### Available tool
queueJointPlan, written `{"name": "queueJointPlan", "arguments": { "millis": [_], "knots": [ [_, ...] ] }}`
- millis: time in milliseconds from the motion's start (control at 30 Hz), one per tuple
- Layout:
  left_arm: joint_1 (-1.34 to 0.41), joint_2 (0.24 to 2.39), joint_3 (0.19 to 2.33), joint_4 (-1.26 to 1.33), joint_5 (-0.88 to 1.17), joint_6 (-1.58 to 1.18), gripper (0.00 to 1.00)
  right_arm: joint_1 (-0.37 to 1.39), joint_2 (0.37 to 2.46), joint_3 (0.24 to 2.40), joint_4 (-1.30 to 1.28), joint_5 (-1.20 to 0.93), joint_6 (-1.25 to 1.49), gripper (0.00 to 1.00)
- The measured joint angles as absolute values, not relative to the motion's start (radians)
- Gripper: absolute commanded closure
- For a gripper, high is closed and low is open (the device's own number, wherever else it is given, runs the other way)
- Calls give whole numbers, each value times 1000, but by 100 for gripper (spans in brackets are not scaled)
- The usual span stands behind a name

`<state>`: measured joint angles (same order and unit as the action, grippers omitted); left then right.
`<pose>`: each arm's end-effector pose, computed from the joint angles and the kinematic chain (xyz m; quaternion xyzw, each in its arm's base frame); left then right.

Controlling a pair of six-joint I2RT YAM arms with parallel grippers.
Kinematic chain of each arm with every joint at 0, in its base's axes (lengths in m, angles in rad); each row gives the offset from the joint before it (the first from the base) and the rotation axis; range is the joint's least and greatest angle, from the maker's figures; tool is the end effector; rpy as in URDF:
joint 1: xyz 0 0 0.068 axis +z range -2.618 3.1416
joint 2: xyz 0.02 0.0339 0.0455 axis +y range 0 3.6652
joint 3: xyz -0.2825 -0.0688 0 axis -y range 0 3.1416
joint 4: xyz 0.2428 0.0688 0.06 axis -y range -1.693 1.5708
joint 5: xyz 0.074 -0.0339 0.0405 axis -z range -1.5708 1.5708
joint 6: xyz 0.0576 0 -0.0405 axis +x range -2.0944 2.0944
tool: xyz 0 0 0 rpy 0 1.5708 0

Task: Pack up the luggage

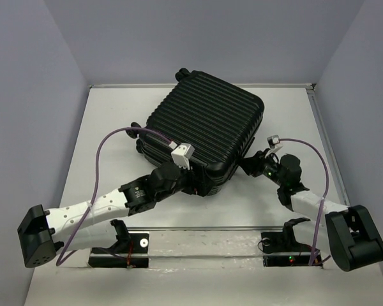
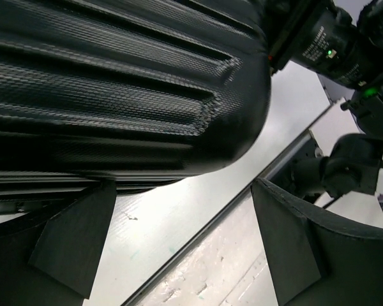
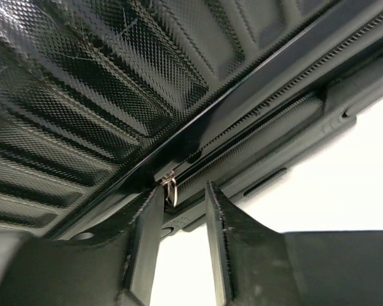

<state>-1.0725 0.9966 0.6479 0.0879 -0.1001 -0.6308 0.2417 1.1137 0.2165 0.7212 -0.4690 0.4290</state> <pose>0.1208 -0.2099 0.2903 0.1438 0.7795 -0.4316 0.4306 0.2046 0.0772 0.1927 -0.0789 0.7562 0.3738 0.5312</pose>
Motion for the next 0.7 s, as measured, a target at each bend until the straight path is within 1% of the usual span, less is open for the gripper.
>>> {"name": "queueJointPlan", "arguments": {
  "millis": [33,100,200,233,333,400,433,467,500,633,700],
  "knots": [
    [-1073,990,650,77,-122,-634,1,242,1124,220,726,-478,419,55],
    [-1073,982,656,61,-149,-638,1,241,1158,229,749,-501,406,55],
    [-1073,976,658,46,-183,-640,1,233,1221,237,815,-548,399,59],
    [-1073,975,659,42,-190,-641,1,232,1237,240,832,-561,399,62],
    [-1073,975,659,39,-203,-644,1,232,1308,258,904,-612,404,67],
    [-1073,975,659,39,-204,-645,1,232,1340,267,942,-638,417,77],
    [-1073,974,659,39,-204,-645,1,232,1345,269,949,-643,418,77],
    [-1073,973,659,39,-202,-645,1,232,1351,271,959,-655,424,87],
    [-1073,973,659,39,-200,-645,1,232,1355,273,965,-662,427,92],
    [-1073,966,659,44,-185,-645,1,232,1362,274,981,-674,450,93],
    [-1073,969,659,49,-175,-645,1,232,1343,279,944,-672,448,93]
  ]
}}
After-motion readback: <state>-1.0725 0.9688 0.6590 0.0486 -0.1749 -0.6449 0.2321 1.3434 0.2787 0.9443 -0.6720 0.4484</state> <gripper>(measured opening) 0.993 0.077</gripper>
